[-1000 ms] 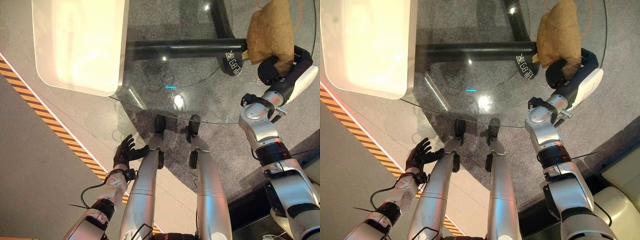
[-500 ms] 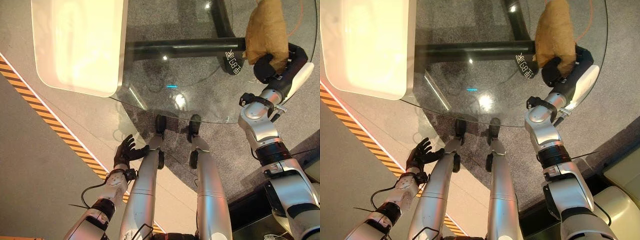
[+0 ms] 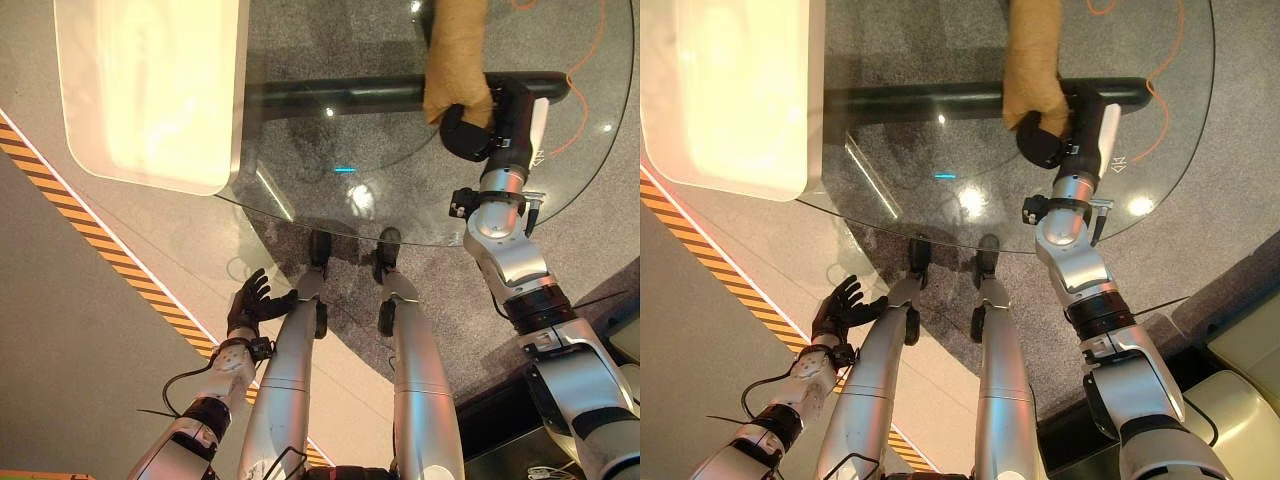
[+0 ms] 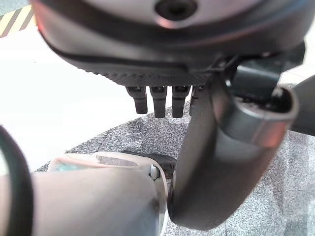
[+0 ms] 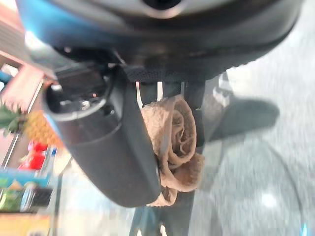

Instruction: Wipe the table with a cloth and put it in the basket.

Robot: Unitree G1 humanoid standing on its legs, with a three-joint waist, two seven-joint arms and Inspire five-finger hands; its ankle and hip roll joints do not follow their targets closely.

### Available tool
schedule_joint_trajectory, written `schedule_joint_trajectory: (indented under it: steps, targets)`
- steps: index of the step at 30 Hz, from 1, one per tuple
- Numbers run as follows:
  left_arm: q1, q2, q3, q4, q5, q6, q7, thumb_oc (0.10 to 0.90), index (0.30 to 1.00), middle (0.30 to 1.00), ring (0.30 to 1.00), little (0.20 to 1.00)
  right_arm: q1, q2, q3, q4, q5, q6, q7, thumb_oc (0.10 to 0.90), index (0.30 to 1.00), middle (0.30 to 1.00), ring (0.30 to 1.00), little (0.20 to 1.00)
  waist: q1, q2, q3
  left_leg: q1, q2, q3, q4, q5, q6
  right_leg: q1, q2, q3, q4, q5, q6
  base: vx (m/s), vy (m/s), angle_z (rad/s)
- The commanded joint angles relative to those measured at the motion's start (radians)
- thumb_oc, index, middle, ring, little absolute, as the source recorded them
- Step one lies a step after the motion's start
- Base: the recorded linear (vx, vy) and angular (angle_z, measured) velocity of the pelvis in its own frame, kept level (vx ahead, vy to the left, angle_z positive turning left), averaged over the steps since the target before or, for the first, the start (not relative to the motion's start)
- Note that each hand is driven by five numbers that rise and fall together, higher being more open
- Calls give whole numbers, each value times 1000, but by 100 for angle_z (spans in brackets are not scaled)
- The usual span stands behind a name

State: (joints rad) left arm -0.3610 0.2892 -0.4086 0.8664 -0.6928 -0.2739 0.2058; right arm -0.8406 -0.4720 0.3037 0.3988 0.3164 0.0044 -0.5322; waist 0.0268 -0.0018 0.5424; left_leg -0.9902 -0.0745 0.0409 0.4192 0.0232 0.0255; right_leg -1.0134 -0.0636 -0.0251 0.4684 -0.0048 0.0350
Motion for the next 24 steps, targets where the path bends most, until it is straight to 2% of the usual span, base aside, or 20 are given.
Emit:
schedule_joint_trajectory:
  steps: [1, 15, 19, 24]
  targets:
    - [151, -69, 3, -10, 11, -2, -7, 800, 900, 900, 900, 900, 43, 7, 66, -205, 15, -88, 122, 100, 300, 300, 300, 200, 22, 43, -22, 17, -32, -20, 36, -72, 29, 16, 41, -64, -42, 26, -11, 3, 9, 3]
    - [143, -68, -11, -33, 26, 10, 8, 800, 900, 900, 900, 900, 52, 76, 219, -265, -10, -44, 332, 100, 300, 300, 300, 200, 35, 43, -22, 14, -37, -19, 29, -56, 28, 14, 34, -75, -46, 30, -9, 1, 5, 5]
    - [145, -64, -14, -36, 23, 8, 8, 800, 900, 900, 900, 900, 44, 74, 240, -268, -10, -34, 343, 100, 300, 300, 300, 200, 39, 44, -22, 16, -37, -20, 29, -54, 27, 15, 33, -77, -43, 31, -7, 2, -4, 5]
    - [146, -61, -9, -45, -21, -20, 10, 800, 900, 900, 900, 900, 44, 69, 247, -251, -3, -42, 304, 100, 300, 300, 300, 200, 42, 46, -22, 17, -35, -19, 27, -52, 27, 16, 31, -80, -43, 32, -6, 0, -2, 1]
